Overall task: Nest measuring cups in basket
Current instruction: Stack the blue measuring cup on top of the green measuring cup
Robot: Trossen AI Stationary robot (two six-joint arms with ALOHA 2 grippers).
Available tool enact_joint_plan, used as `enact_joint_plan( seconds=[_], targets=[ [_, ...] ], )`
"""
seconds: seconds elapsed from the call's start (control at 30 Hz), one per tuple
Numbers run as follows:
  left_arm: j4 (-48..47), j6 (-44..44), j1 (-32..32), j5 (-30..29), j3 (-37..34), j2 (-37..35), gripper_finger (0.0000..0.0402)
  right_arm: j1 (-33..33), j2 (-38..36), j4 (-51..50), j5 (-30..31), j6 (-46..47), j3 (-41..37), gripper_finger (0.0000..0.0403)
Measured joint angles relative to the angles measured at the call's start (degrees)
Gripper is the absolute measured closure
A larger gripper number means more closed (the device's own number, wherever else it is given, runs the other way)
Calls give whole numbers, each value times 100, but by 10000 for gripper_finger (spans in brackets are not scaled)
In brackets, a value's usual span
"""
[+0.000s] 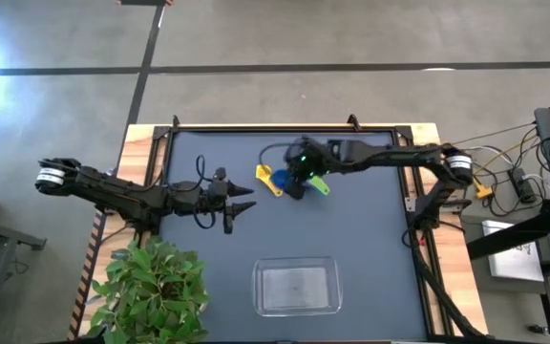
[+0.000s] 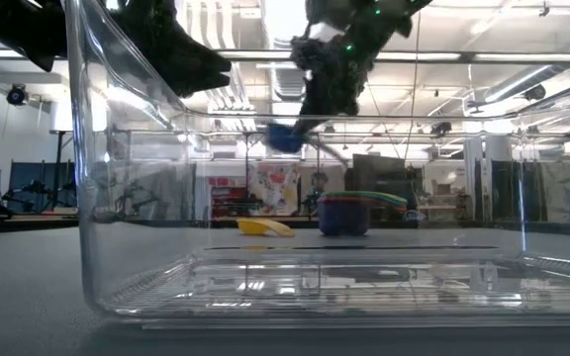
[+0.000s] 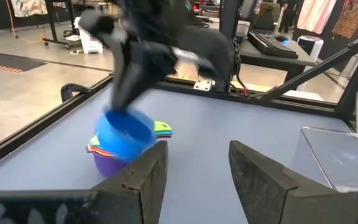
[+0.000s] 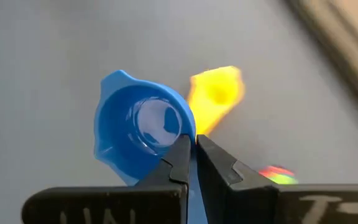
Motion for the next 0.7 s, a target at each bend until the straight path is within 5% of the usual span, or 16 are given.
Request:
enact_joint_plan(
  seconds=[0.2,0.5,0.7],
  targets=[
    [65,12,0,0,-1,4,247,-579,-456,-565,380,610,-216,395],
    [129,-4,-2,2,6,31,247,-1390,-543,-256,-886,1249,-1204,395],
    [141,-4,-2,2,4,40,247,-1606,-543,-12,-979,1617,-1576,395]
  ],
)
